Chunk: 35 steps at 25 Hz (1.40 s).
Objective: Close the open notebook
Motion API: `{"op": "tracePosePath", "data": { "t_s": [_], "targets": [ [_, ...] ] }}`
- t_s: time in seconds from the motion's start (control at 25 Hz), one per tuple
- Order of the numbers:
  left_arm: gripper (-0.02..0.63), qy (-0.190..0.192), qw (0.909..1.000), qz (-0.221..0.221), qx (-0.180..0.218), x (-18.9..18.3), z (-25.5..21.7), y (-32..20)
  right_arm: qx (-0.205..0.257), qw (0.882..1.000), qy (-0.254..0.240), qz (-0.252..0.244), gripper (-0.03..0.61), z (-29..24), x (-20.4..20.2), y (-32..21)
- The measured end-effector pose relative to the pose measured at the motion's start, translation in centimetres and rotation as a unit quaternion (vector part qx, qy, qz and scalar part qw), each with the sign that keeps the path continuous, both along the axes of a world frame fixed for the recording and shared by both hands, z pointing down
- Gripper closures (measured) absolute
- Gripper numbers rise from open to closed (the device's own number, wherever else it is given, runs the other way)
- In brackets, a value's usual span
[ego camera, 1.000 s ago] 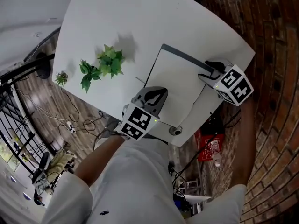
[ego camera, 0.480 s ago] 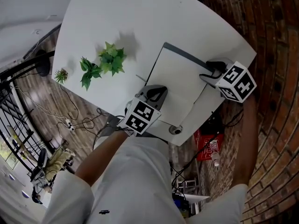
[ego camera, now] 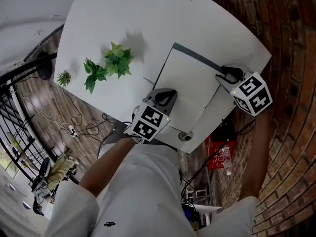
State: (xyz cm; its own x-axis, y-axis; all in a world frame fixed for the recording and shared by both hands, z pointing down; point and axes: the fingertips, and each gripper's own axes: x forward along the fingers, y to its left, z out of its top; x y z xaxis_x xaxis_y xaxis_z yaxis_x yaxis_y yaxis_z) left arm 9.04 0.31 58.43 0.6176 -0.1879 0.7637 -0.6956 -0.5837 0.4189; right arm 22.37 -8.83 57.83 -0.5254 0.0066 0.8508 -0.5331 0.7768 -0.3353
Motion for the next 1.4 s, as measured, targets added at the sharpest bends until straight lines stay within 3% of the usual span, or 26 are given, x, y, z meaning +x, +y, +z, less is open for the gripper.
{"op": "tracePosePath", "data": {
  "t_s": [0.16,0.84,0.92,1.16,1.4],
  "targets": [
    [0.604,-0.001,1.0,0.0,0.0,-0.1,0.0,0.0,0.014,1.0,0.011,-0.006,0.436,0.0,0.2,-0.9],
    [0.604,-0.001,1.0,-0.002,-0.006,0.0,0.0,0.0,-0.08,0.992,0.044,-0.091,0.496,1.5,0.4,-0.7],
    [0.604,-0.002,1.0,-0.002,-0.007,0.0,0.0,0.0,-0.076,0.991,0.062,-0.093,0.551,1.7,0.6,-1.0],
    [0.604,-0.001,1.0,0.0,-0.006,0.0,0.1,0.0,-0.05,0.986,0.099,-0.124,0.546,1.9,0.5,-0.9],
    [0.604,-0.005,1.0,0.001,-0.006,0.0,0.1,0.0,-0.033,0.991,0.095,-0.092,0.572,1.7,0.6,-1.1]
  ]
}}
